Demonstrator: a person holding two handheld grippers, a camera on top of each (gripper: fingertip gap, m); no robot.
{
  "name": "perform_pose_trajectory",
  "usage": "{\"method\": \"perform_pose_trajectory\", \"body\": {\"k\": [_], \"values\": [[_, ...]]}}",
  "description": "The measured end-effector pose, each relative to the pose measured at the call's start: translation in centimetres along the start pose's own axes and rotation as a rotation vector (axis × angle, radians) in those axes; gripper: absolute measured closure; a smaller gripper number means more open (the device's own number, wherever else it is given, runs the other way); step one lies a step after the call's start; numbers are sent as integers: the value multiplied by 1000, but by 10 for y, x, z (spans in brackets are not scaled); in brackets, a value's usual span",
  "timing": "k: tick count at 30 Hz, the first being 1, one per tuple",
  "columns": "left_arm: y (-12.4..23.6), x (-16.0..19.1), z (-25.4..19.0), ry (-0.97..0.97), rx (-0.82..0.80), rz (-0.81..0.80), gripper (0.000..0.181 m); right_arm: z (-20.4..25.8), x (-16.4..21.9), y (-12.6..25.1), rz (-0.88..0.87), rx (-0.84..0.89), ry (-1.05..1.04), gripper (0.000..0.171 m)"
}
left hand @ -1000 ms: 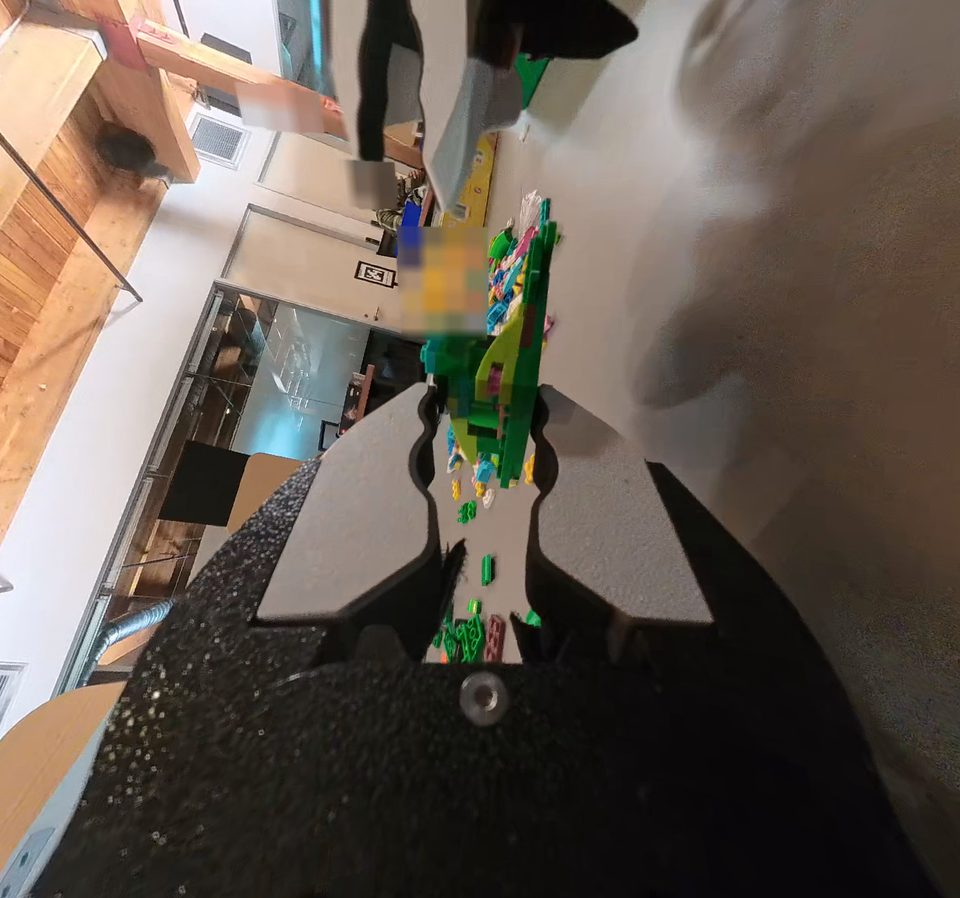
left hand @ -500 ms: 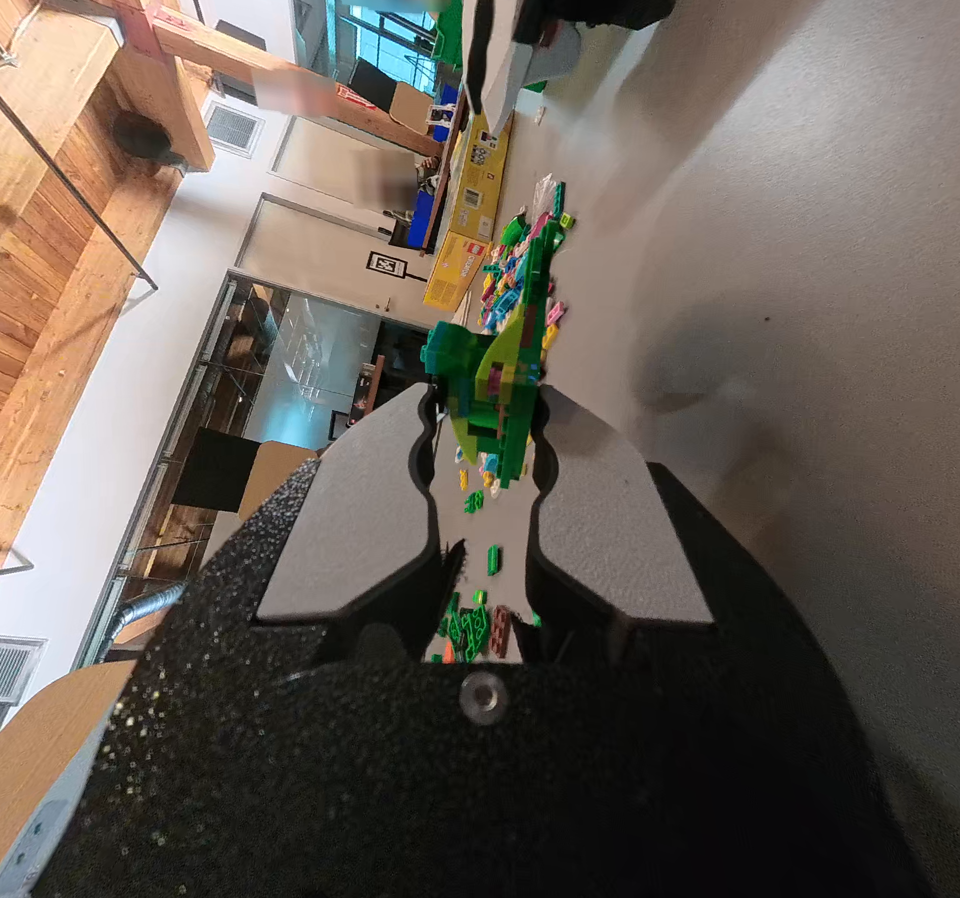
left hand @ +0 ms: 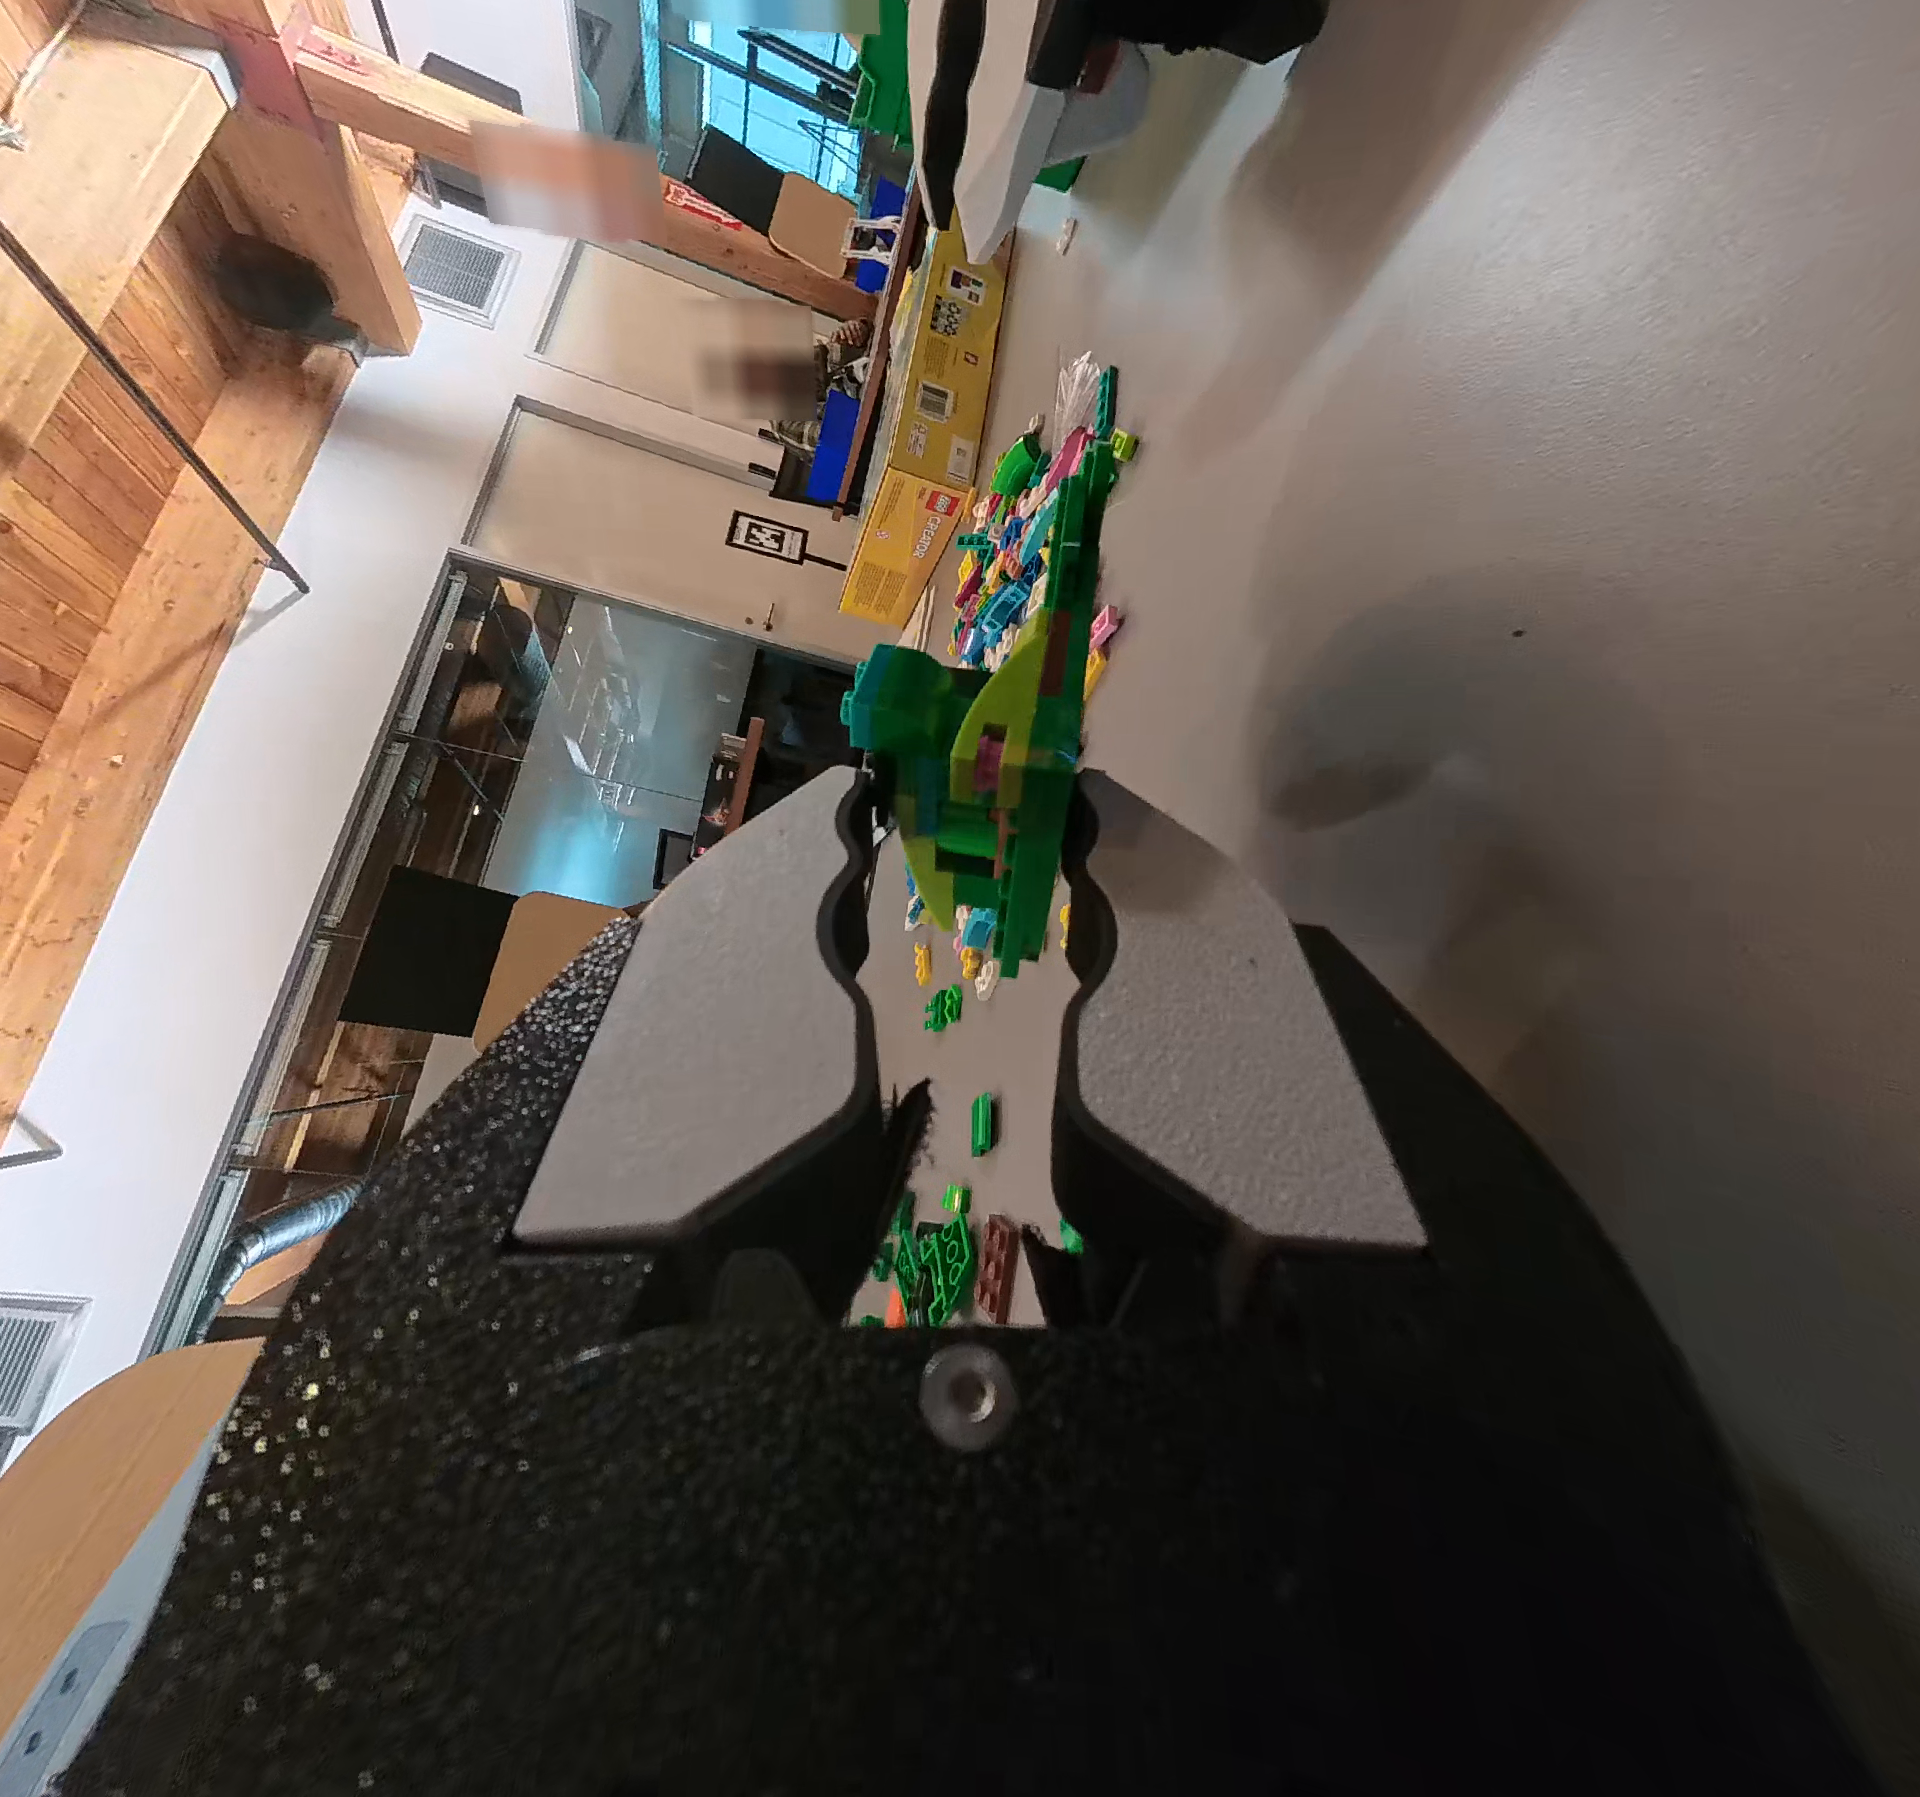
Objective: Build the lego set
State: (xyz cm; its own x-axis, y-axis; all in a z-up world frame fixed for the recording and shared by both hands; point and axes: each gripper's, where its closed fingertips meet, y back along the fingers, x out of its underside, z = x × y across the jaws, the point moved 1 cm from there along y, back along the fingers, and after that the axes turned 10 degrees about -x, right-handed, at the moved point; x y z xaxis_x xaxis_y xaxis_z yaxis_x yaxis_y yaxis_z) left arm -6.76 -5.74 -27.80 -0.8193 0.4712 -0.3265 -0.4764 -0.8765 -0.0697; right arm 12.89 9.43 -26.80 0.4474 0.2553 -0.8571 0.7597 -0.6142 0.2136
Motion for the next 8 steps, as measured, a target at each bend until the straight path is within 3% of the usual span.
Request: {"method": "perform_pose_trajectory", "body": {"k": [8], "values": [[1, -2, -3, -23, 6, -13, 147, -1, -3, 3, -11, 29, 42, 148]]}}
